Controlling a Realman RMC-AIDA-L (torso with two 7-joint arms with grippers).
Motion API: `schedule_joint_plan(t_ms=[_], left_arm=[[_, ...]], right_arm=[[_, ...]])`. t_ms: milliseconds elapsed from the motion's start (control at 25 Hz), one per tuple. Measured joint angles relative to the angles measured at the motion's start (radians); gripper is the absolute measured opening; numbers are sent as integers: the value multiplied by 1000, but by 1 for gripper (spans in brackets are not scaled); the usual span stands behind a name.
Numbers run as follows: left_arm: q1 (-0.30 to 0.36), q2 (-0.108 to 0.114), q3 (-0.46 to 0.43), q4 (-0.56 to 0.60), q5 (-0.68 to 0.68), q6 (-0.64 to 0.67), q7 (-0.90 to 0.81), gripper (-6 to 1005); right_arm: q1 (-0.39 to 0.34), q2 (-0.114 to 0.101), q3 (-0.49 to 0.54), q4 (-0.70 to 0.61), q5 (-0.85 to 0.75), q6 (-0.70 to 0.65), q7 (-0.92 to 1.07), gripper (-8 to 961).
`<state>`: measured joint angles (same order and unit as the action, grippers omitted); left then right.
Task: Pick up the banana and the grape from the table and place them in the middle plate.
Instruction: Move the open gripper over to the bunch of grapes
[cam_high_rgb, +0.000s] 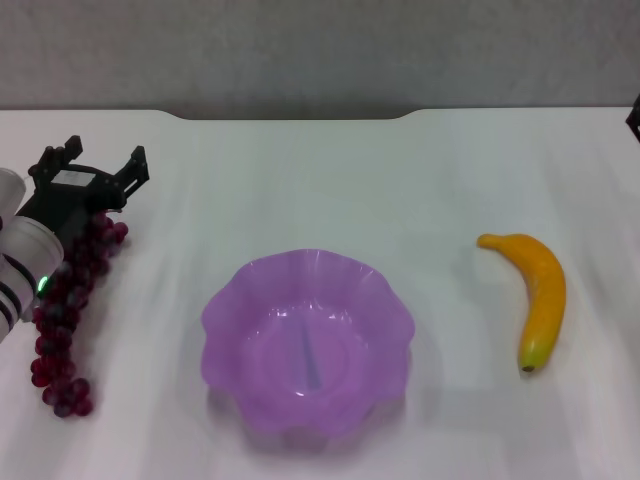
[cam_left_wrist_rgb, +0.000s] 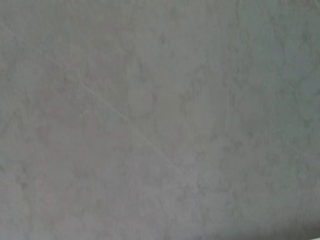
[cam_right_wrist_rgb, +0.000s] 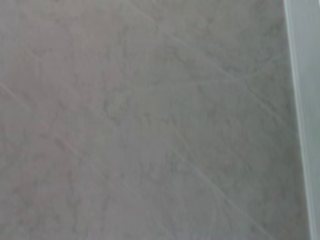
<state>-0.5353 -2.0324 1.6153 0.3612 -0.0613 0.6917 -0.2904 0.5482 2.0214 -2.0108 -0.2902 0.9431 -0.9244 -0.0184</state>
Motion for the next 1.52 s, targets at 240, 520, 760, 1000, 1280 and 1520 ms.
schedule_joint_plan(t_ms=[240,520,760,1000,1280,1520], left_arm=[[-2,2,4,0,7,-3,0,879],[-18,1,9,0,10,-7,0,879],[-21,-3,12,1,12,-7,-2,878],[-18,-2,12,8,12,-8,-4,877],[-12,-5,12,8,12,-6,-3,876],[-10,-4,12,11,12,-4,-7,877]], right_arm=[[-3,1,-23,3,7,-1,-1,885],[-4,0,-14,5,13,-40,-10,888],[1,1,-24,-17,10,-84,-115,890],[-26,2,-33,-69,8,-77,-108,892],[-27,2,-37,-71,14,-37,-69,889],[-19,-1,-39,-65,10,-22,-17,887]])
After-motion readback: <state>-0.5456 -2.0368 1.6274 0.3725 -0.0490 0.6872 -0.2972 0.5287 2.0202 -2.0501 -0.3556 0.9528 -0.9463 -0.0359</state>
